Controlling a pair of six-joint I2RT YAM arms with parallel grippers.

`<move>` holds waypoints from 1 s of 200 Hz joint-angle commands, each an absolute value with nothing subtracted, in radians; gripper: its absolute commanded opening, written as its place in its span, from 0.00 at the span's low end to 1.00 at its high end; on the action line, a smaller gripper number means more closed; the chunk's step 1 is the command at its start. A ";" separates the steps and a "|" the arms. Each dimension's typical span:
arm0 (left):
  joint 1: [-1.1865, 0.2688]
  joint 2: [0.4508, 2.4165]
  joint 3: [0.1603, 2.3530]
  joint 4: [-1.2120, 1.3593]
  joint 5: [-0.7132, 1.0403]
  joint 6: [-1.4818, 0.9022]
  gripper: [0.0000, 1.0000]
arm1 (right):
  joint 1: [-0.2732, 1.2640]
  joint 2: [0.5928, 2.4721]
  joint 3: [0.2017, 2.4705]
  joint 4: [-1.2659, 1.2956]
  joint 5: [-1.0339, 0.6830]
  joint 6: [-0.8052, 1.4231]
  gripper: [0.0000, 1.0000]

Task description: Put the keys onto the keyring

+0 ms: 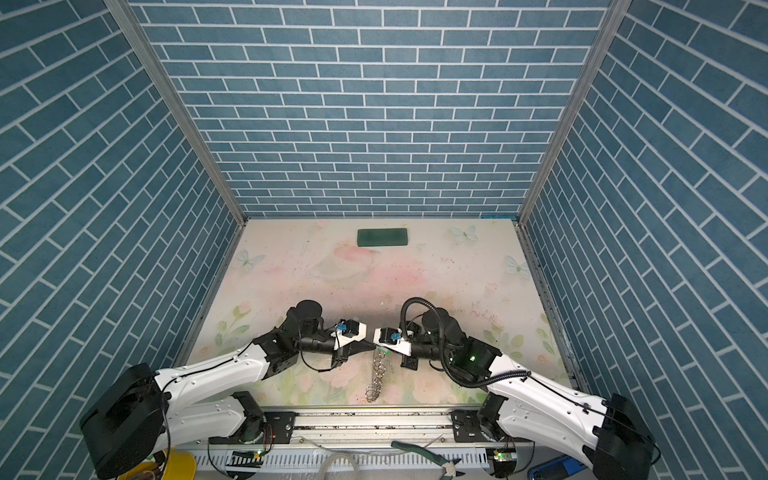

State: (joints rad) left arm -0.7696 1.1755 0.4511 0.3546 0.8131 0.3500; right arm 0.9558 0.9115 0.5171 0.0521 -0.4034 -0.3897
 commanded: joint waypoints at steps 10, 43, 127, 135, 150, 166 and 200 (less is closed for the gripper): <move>-0.791 1.192 0.462 0.325 0.897 0.354 0.00 | 0.955 0.946 0.559 0.060 -0.333 -0.400 0.00; -0.795 1.183 0.458 0.336 0.899 0.352 0.00 | 0.956 0.966 0.555 0.061 -0.337 -0.407 0.00; -0.792 1.171 0.460 0.297 0.738 0.369 0.00 | 0.956 0.807 0.525 -0.015 -0.310 -0.374 0.00; -0.789 1.170 0.459 0.293 0.719 0.370 0.00 | 0.958 0.800 0.521 -0.020 -0.308 -0.365 0.00; -0.783 1.171 0.459 0.293 0.709 0.369 0.00 | 0.960 0.792 0.515 -0.024 -0.310 -0.354 0.00; -0.781 1.170 0.457 0.296 0.698 0.370 0.00 | 0.963 0.793 0.512 -0.028 -0.320 -0.352 0.00; -0.776 1.160 0.449 0.311 0.679 0.363 0.00 | 0.966 0.810 0.525 -0.051 -0.333 -0.358 0.00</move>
